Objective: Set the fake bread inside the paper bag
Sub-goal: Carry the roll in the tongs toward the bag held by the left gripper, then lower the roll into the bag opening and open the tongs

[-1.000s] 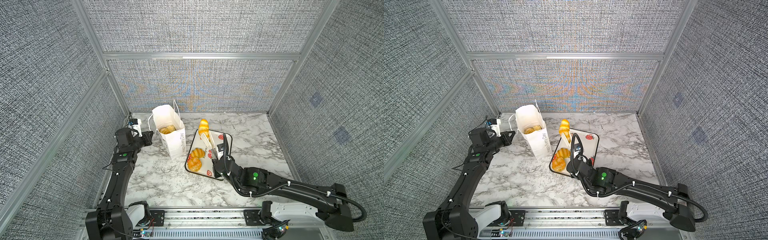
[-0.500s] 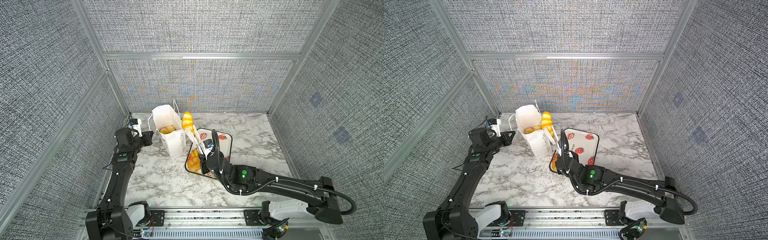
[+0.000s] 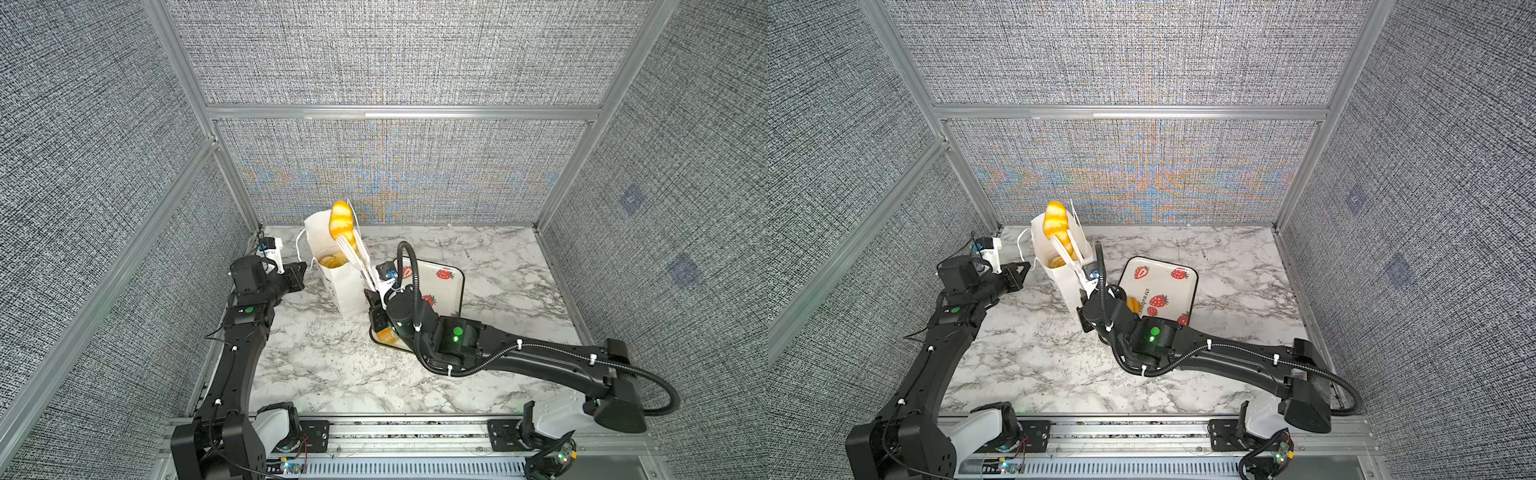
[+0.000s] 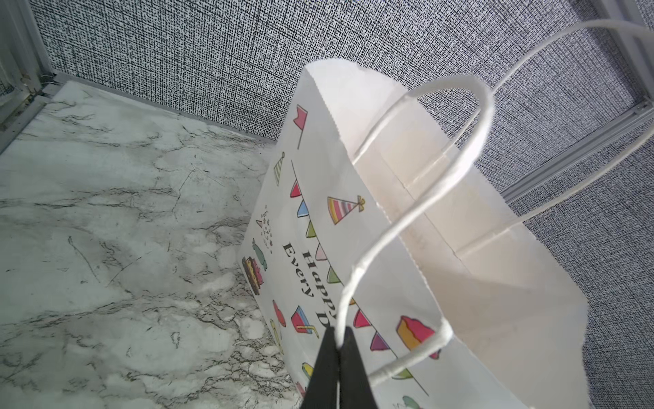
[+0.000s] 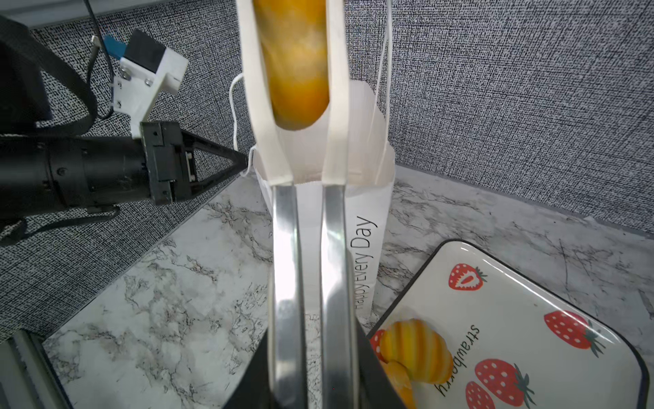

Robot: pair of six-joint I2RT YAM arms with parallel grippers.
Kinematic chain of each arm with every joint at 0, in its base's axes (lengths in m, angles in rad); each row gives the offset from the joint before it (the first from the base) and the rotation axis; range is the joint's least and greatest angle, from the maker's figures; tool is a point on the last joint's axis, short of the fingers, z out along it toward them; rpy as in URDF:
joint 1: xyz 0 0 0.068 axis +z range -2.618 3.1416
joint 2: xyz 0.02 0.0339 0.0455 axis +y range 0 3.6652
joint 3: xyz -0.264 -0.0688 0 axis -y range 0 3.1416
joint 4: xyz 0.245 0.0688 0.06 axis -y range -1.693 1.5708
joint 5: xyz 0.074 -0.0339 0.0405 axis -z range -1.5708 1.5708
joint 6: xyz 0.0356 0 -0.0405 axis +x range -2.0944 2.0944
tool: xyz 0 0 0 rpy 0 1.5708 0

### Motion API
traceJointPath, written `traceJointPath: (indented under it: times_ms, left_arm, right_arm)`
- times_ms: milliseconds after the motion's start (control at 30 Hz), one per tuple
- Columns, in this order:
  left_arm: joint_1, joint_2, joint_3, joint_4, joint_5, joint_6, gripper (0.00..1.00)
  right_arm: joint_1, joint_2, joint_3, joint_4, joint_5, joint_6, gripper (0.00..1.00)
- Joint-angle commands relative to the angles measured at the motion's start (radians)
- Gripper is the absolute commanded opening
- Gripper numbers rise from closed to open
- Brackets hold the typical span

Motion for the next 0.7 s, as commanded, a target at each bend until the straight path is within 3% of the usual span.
traceJointPath:
  times_ms: [0, 200, 667]
  left_arm:
    - [0.000, -0.002, -0.003, 0.014, 0.000, 0.002, 0.00]
    - [0.000, 0.002, -0.003, 0.014, 0.002, 0.002, 0.00]
    - [0.000, 0.006, -0.003, 0.013, -0.001, 0.003, 0.00]
  right_arm:
    - [-0.010, 0.031, 0.041, 0.038, -0.020, -0.026, 0.26]
    - [-0.064, 0.099, 0.116, 0.020, -0.102, 0.017, 0.27]
    - [-0.210, 0.317, 0.387, -0.246, -0.350, 0.162, 0.27]
